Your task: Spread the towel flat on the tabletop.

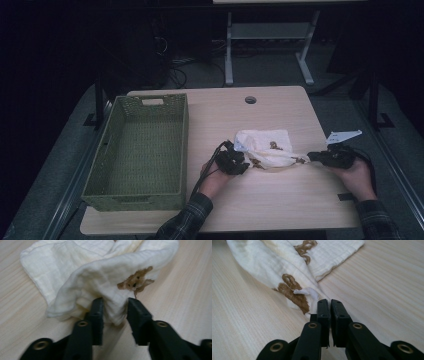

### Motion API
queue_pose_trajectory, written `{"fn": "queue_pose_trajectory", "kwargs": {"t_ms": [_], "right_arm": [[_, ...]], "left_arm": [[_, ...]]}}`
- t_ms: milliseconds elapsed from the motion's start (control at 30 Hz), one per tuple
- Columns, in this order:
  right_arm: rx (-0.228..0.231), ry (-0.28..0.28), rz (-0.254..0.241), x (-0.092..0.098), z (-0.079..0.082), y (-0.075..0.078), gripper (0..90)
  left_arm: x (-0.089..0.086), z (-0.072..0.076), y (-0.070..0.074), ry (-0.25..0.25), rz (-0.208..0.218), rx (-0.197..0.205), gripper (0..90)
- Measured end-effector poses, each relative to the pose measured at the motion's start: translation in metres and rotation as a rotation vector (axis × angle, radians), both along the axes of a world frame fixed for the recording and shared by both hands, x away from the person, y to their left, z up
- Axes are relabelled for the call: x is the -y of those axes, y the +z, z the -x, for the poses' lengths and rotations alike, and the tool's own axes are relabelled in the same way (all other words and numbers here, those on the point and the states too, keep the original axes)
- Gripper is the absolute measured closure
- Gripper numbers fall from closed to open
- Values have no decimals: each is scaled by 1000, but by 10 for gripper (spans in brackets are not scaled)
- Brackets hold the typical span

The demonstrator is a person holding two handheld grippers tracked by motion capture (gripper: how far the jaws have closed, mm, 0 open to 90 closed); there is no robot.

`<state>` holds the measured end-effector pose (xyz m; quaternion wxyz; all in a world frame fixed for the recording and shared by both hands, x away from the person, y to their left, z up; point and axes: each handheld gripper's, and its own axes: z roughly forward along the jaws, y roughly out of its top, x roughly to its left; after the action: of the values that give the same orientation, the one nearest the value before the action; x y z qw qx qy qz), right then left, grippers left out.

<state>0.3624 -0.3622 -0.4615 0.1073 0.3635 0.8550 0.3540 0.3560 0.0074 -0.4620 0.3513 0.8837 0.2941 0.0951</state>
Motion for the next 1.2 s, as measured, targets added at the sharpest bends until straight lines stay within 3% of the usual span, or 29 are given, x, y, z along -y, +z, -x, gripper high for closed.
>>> {"fn": "queue_pose_trajectory", "kwargs": {"t_ms": [100, 200, 333, 467, 533, 600, 667, 833, 1000, 1200], "right_arm": [[19, -1, -18, 4, 2, 4, 791], [40, -5, -81, 11, 7, 11, 753], [62, 29, -147, 11, 13, 19, 748], [43, 61, -126, 1, 10, 16, 748], [33, 66, -93, -4, 7, 12, 756], [10, 60, -57, -8, 4, 8, 839], [16, 62, -48, -7, 3, 7, 862], [32, 52, -101, 4, 11, 16, 871], [42, 59, -148, 10, 22, 23, 875], [37, 96, -175, 12, 40, 24, 875]], "left_arm": [[-1, -3, 1, 6, 14, -15, 814], [-2, -2, 1, 1, 14, -24, 835], [-2, -2, 2, -5, 12, -23, 837], [-2, -2, 2, -5, 14, -25, 837], [-2, -2, 3, 0, 23, -27, 841], [-4, -2, 6, 2, 33, -29, 847], [-6, -1, 9, 7, 50, -29, 850], [-17, 9, 24, 14, 94, -32, 850], [-27, 20, 38, 17, 107, -21, 849], [-36, 38, 42, 22, 119, -41, 850]]}}
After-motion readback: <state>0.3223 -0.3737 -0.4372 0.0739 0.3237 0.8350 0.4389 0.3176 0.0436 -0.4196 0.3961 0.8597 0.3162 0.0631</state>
